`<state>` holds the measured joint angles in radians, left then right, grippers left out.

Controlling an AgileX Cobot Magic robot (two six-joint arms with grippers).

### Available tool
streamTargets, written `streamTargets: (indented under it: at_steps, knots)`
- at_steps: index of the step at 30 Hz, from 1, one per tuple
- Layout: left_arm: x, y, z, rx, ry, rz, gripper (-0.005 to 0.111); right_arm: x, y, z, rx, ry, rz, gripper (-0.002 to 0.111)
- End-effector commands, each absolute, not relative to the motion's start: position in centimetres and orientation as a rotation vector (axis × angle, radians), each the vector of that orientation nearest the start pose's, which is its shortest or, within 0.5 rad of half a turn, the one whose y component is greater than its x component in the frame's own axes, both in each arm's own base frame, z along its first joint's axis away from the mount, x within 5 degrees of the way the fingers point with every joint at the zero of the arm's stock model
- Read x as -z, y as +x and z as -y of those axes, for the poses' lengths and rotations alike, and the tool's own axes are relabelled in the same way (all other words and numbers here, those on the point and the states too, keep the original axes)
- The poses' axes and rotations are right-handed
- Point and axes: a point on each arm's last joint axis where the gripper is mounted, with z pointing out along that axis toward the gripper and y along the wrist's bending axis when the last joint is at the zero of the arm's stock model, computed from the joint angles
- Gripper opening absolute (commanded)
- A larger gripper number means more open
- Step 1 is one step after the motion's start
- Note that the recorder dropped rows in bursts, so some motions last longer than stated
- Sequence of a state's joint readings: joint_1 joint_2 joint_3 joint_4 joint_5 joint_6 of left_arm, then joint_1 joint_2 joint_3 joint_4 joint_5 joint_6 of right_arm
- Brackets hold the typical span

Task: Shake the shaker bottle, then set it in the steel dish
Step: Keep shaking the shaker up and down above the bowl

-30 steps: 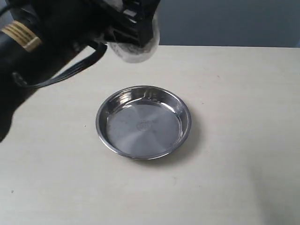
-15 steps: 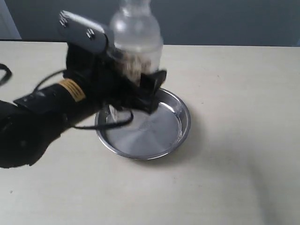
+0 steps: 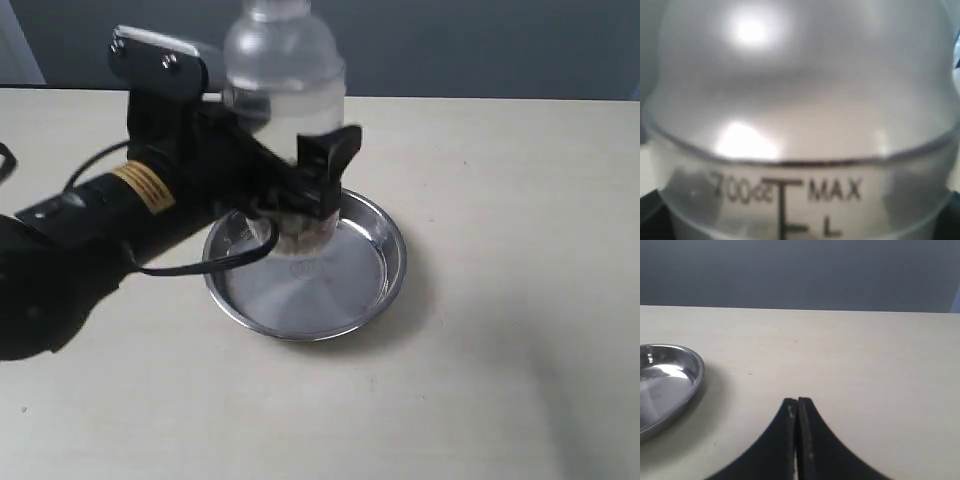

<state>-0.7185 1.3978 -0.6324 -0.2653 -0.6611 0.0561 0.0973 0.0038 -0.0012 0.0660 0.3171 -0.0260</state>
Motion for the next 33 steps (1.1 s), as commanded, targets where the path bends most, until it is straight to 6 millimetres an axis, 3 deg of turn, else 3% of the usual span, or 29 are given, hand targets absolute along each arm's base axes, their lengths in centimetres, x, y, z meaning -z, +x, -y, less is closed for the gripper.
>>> streamTargets:
  at_steps: [1, 4, 5, 6, 9, 10, 11, 12, 13, 15, 16, 18, 19, 20, 24, 25, 26, 27, 28, 30, 32, 33]
  knots:
    - [-31.0, 22.0, 17.7, 0.574, 0.345, -1.408, 0.0, -18.6, 5.4, -0.7, -0.115, -0.072, -1.789, -0.001]
    - [-22.3, 23.1, 18.8, 0.493, 0.444, -1.82, 0.0, -18.6, 5.4, -0.7, -0.115, -0.072, -1.789, -0.001]
    - [-20.7, 23.2, 18.8, 0.482, 0.447, -1.861, 0.0, -18.6, 5.4, -0.7, -0.115, -0.072, -1.789, -0.001]
    - [-20.5, 23.2, 18.9, 0.484, 0.455, -1.848, 0.0, -18.6, 5.4, -0.7, -0.115, -0.072, -1.789, -0.001]
    - [-25.4, 22.8, 19.0, 0.548, 0.459, -1.545, 0.0, -18.6, 5.4, -0.7, -0.115, -0.072, -1.789, -0.001]
    - [-28.9, 22.2, 18.7, 0.581, 0.427, -1.363, 0.0, -18.6, 5.4, -0.7, -0.115, -0.072, -1.789, -0.001]
    - [-31.2, 21.6, 18.2, 0.597, 0.398, -1.266, 0.0, -18.6, 5.4, -0.7, -0.115, -0.072, -1.789, -0.001]
    - [-33.5, 21.0, 17.7, 0.597, 0.386, -1.194, 0.0, -18.6, 5.4, -0.7, -0.115, -0.072, -1.789, -0.001]
    - [-34.4, 20.6, 17.3, 0.58, 0.397, -1.196, 0.0, -18.6, 5.4, -0.7, -0.115, -0.072, -1.789, -0.001]
    - [-32.6, 21.4, 17.2, 0.529, 0.391, -1.371, 0.0, -18.6, 5.4, -0.7, -0.115, -0.072, -1.789, -0.001]
    - [-29.8, 22.3, 17.4, 0.473, 0.419, -1.532, 0.0, -18.6, 5.4, -0.7, -0.115, -0.072, -1.789, -0.001]
    - [-26.3, 23.5, 17.0, 0.446, 0.334, -1.721, 0.0, -18.6, 5.4, -0.7, -0.115, -0.072, -1.789, -0.001]
    - [-26.2, 23.5, 17.0, 0.446, 0.323, -1.728, 0.0, -18.6, 5.4, -0.7, -0.115, -0.072, -1.789, -0.001]
    - [-27.4, 23.2, 17.0, 0.451, 0.355, -1.66, 0.0, -18.6, 5.4, -0.7, -0.115, -0.072, -1.789, -0.001]
    - [-37.5, 19.5, 16.3, 0.469, 0.446, -1.127, 0.0, -18.6, 5.4, -0.7, -0.115, -0.072, -1.789, -0.001]
    - [-38.8, 19.1, 15.7, 0.45, 0.432, -1.093, 0.0, -18.6, 5.4, -0.7, -0.115, -0.072, -1.789, -0.001]
    - [-38.8, 19.3, 15.2, 0.45, 0.392, -1.132, 0.0, -18.6, 5.4, -0.7, -0.115, -0.072, -1.789, -0.001]
    - [-37.8, 20.1, 14.8, 0.445, 0.342, -1.235, 0.0, -18.6, 5.4, -0.7, -0.115, -0.072, -1.789, -0.001]
    - [-35.6, 21.3, 14.7, 0.427, 0.317, -1.382, 0.0, -18.6, 5.4, -0.7, -0.115, -0.072, -1.789, -0.001]
    - [-29.8, 23.2, 14.7, 0.404, 0.266, -1.659, 0.0, -18.6, 5.4, -0.7, -0.115, -0.072, -1.789, -0.001]
    - [-24.3, 24.1, 14.9, 0.394, 0.202, -1.86, 0.0, -18.6, 5.4, -0.7, -0.115, -0.072, -1.789, -0.001]
    - [-23.2, 24.0, 15.1, 0.382, 0.225, -1.888, 0.0, -18.6, 5.4, -0.7, -0.115, -0.072, -1.789, -0.001]
